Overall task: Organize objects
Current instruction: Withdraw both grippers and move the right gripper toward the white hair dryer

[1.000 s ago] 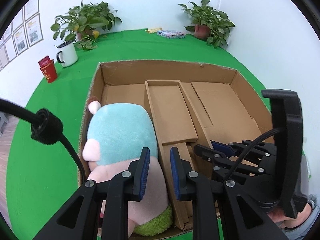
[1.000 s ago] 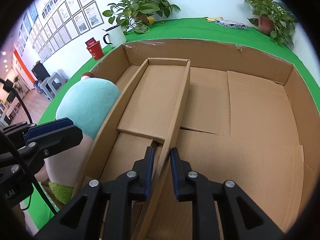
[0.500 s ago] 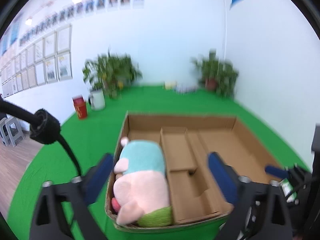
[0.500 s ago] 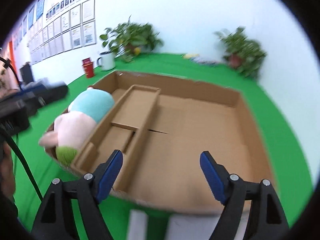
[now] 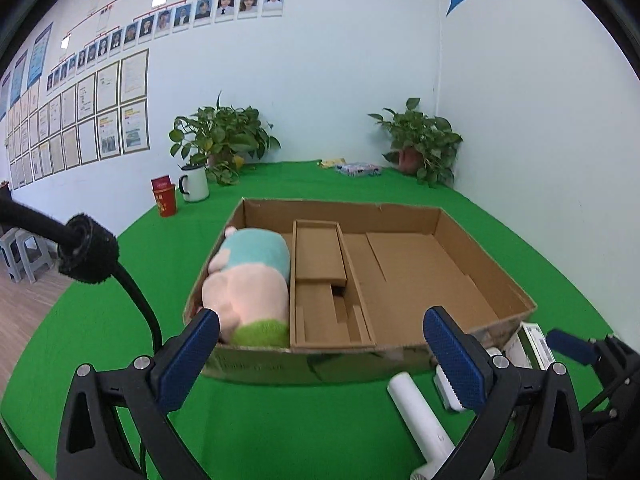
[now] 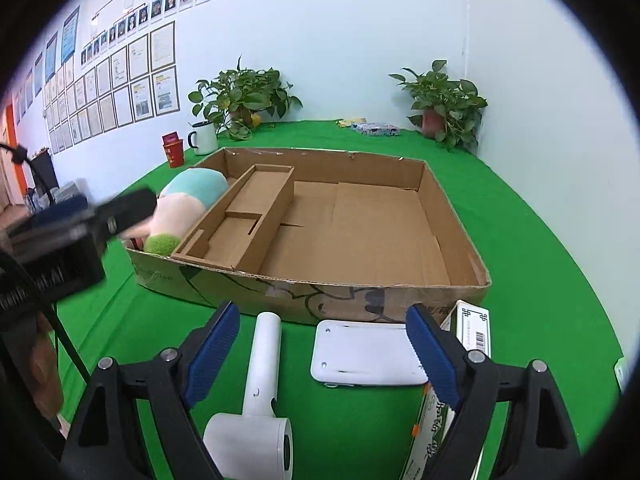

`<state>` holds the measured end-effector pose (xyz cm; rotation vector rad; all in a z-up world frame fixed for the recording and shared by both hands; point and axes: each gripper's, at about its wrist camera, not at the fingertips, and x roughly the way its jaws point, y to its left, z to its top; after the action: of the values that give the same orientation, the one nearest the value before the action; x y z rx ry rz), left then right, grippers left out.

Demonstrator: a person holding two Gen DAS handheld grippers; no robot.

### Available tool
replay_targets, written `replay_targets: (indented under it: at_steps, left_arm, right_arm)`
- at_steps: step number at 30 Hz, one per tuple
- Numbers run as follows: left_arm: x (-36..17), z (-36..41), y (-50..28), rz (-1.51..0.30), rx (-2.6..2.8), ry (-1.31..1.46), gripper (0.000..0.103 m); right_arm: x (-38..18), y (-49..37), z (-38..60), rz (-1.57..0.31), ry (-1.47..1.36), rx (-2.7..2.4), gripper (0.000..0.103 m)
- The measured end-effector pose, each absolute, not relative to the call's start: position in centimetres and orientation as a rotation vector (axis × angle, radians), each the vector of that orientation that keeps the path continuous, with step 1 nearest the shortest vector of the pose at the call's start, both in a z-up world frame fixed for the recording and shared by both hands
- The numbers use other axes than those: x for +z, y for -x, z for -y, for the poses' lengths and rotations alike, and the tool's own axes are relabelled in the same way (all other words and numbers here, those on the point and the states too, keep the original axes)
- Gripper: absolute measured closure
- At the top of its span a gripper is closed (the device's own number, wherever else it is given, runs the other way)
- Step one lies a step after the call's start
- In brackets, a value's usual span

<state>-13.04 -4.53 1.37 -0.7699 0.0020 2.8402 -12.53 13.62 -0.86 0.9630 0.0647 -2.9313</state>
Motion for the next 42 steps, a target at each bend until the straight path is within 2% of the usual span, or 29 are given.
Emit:
replay_targets:
  at_steps: [8,17,21,23,25,27,28,29,31,32,34,35,37,38,39,42]
  left_arm:
    - [1.0,5.3,12.3,0.036,2.831,0.835,0.001]
    - [0.9,5.2,11.7,0.038,2.827,0.893,0.001]
    - [0.9,5.0,11.1,0.083,2.830,0.871,0.006]
    - [1.1,4.8,10.9,0.069,2.834,0.857,0.021]
    - [1.0,4.5,11.0,0.047,2.823,0.876,0.062]
    - [0.5,4.2,11.4,0.040,2.773,0.921,0.084]
    - [0.4,4.1,11.5,0.049,2.752,0.934,0.085]
    - [0.2,4.1,11.6,0.067,2.727,0.946,0.085]
    - [-0.1,4.1,11.8,0.067,2.703,0.983,0.081]
    - [-0.3,4.0,12.0,0.047,2.701,1.015,0.075]
    - [-1.1,3.9,12.5,0.025,2.700,1.089,0.023]
    - [-1.4,4.1,12.6,0.045,2.702,1.100,0.018]
    - [-2.0,4.8,12.9,0.111,2.694,1.113,0.017]
    - [-2.3,4.9,13.2,0.126,2.678,1.142,0.017]
    - [-2.7,5.0,13.5,0.135,2.665,1.176,0.017]
    - [-3.8,5.2,14.0,0.166,2.616,1.239,0.017]
  right_arm:
    - [-0.6,11.2,-13.6,-0.122,-0.924,-2.984,0.018]
    - [-0.6,10.0,-14.4,-0.041,-0.930,-2.957,0.018]
    - [-0.2,9.5,-14.6,-0.022,-0.884,-2.949,0.018]
    - [0.0,9.1,-14.7,-0.031,-0.850,-2.955,0.018]
    - [0.2,8.8,-14.9,-0.032,-0.819,-2.941,0.018]
    - [0.4,8.4,-15.1,-0.027,-0.782,-2.934,0.018]
    - [0.5,8.1,-15.2,-0.022,-0.758,-2.938,0.019]
    - [0.5,7.8,-15.4,-0.015,-0.741,-2.935,0.022]
    - [0.4,7.3,-15.6,-0.003,-0.714,-2.909,0.042]
    - [0.3,7.0,-15.6,-0.015,-0.703,-2.897,0.058]
    - [-0.1,6.3,-15.1,-0.091,-0.684,-2.899,0.060]
    - [-0.3,6.1,-14.8,-0.117,-0.685,-2.882,0.059]
    - [-1.0,5.9,-14.3,-0.133,-0.702,-2.824,0.036]
    - [-1.3,5.8,-14.0,-0.140,-0.710,-2.806,0.013]
    - [-1.7,5.6,-13.6,-0.147,-0.717,-2.787,0.008]
    - [-2.6,5.5,-12.8,-0.149,-0.757,-2.733,0.008]
